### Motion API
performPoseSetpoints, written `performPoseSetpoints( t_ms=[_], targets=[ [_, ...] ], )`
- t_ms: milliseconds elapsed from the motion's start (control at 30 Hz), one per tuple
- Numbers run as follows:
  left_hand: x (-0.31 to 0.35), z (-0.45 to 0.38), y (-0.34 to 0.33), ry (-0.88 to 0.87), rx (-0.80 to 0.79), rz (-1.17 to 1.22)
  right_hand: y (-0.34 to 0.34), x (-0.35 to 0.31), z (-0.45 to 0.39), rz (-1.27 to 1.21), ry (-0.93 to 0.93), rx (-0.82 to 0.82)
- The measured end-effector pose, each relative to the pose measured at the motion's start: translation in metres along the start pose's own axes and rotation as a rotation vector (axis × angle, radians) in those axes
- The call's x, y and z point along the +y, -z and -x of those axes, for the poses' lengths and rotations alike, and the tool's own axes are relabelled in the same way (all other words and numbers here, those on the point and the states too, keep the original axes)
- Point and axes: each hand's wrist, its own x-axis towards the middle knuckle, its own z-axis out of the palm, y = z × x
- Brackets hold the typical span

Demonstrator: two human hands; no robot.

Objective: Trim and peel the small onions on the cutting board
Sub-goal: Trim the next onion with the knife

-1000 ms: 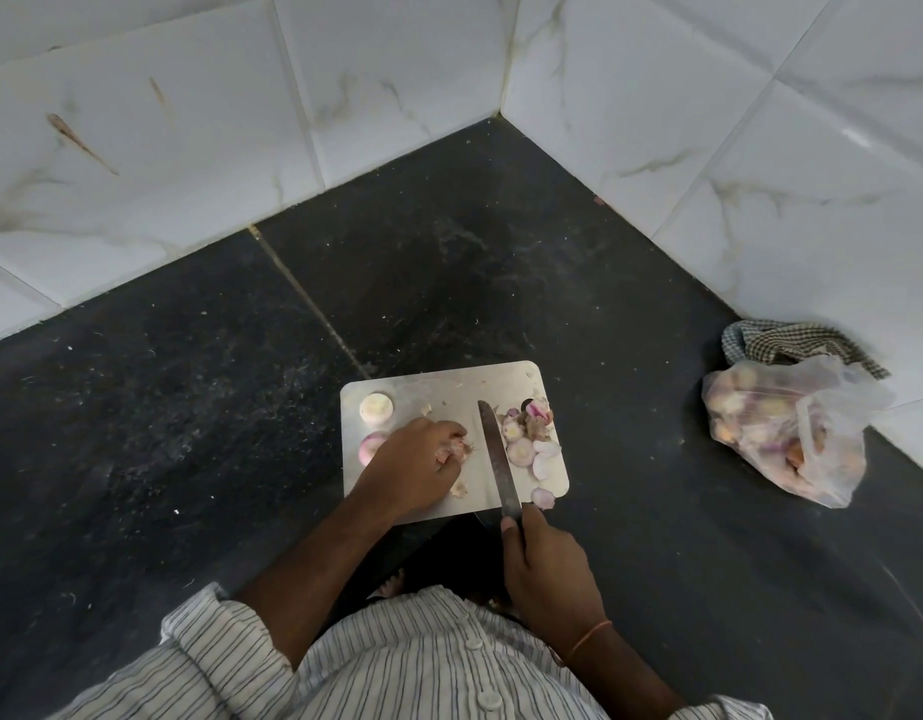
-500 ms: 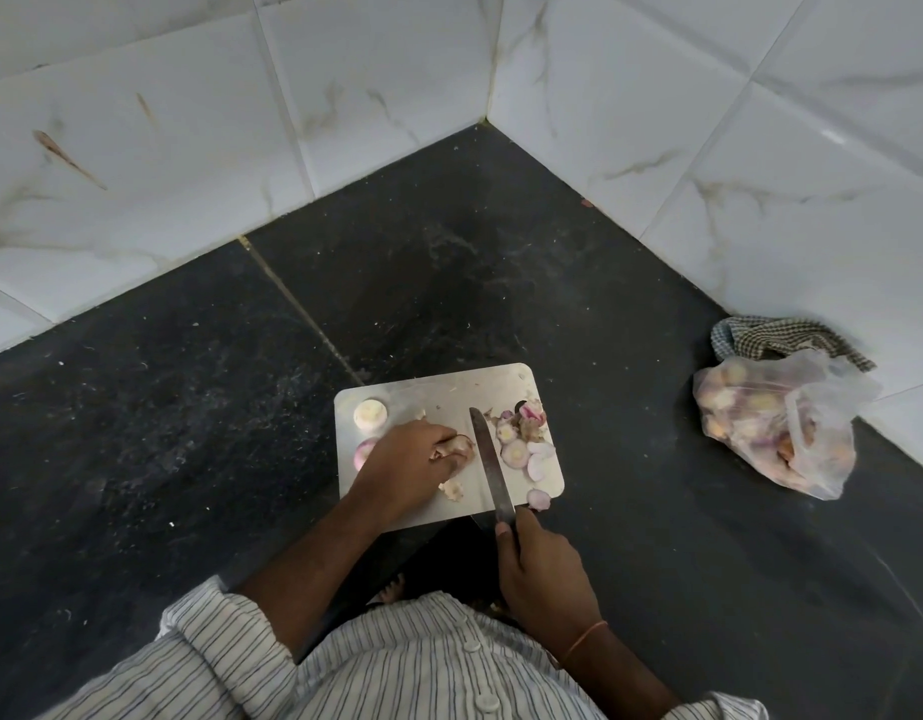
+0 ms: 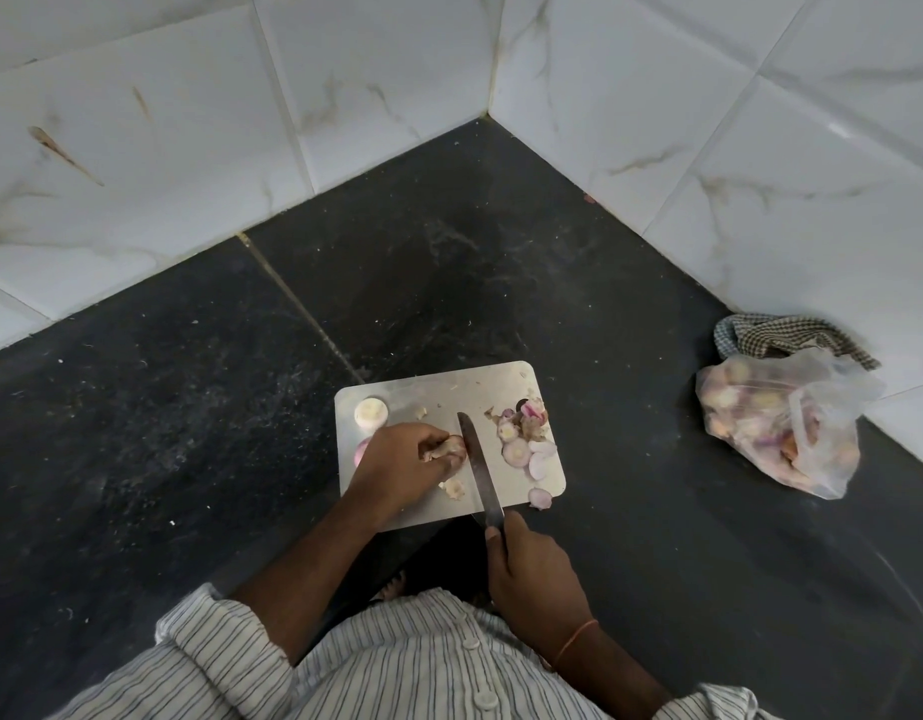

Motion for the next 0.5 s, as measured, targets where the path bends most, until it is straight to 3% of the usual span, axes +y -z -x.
performPoseSetpoints(
  t_ms=[500],
  targets=[
    [-0.008,-0.005,0.004,-0.061,-0.063,-0.063,0.009,-0.02,-0.034,0.135,0.02,-0.064]
  ],
)
